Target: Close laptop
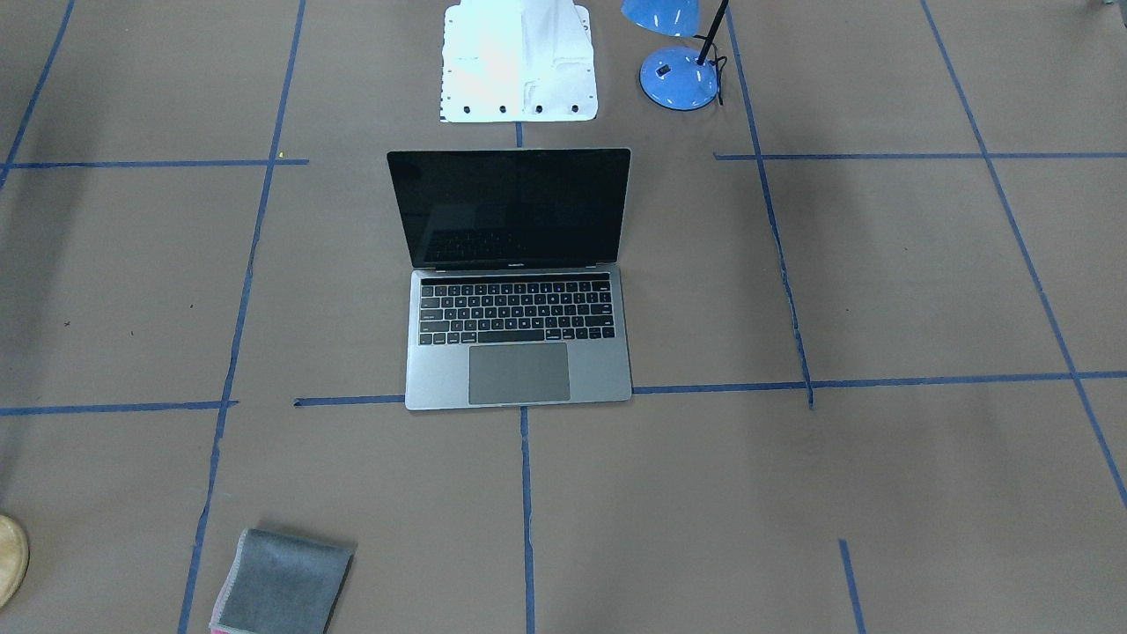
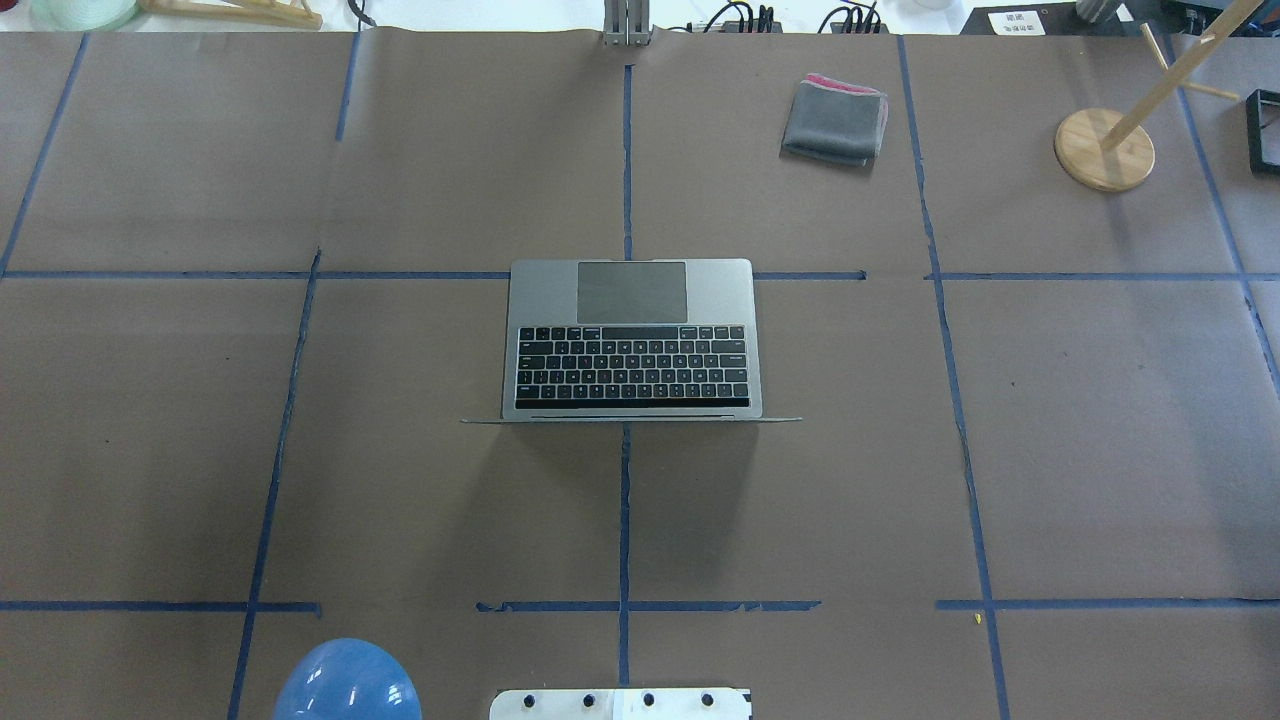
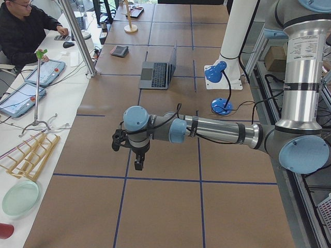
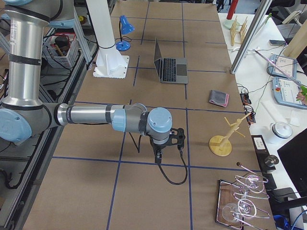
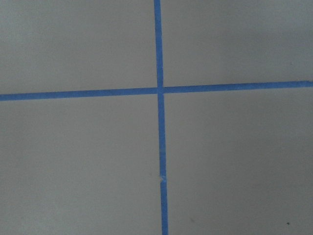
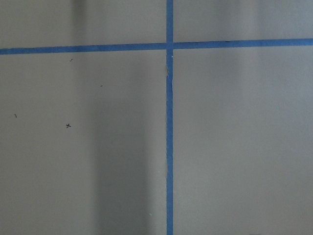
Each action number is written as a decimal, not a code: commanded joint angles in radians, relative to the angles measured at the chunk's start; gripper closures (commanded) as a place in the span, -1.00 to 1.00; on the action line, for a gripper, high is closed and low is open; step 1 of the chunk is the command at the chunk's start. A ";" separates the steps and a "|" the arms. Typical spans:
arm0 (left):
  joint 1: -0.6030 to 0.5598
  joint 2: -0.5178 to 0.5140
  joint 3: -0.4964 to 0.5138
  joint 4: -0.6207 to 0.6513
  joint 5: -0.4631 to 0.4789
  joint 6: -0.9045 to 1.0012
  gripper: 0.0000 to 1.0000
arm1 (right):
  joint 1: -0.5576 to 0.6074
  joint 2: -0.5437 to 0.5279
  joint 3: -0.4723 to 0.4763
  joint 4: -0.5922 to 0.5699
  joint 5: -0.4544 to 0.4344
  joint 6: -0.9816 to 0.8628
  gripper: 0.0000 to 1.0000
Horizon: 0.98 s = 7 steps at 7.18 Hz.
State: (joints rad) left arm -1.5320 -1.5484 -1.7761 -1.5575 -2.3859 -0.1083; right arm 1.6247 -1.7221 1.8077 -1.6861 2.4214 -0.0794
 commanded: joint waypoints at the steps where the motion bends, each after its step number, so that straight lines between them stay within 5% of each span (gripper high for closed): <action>1: 0.044 -0.004 -0.234 0.078 -0.004 -0.220 -1.00 | 0.000 0.047 0.016 -0.007 0.005 0.000 -1.00; 5: 0.316 -0.122 -0.482 0.086 -0.002 -0.734 -0.98 | -0.005 0.044 0.033 -0.001 0.119 0.068 -0.99; 7: 0.423 -0.208 -0.558 0.085 0.007 -0.972 -0.72 | -0.073 0.048 0.141 0.002 0.117 0.264 -0.96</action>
State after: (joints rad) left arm -1.1688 -1.7078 -2.2858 -1.4715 -2.3824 -0.9405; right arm 1.5972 -1.6763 1.8810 -1.6862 2.5379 0.0608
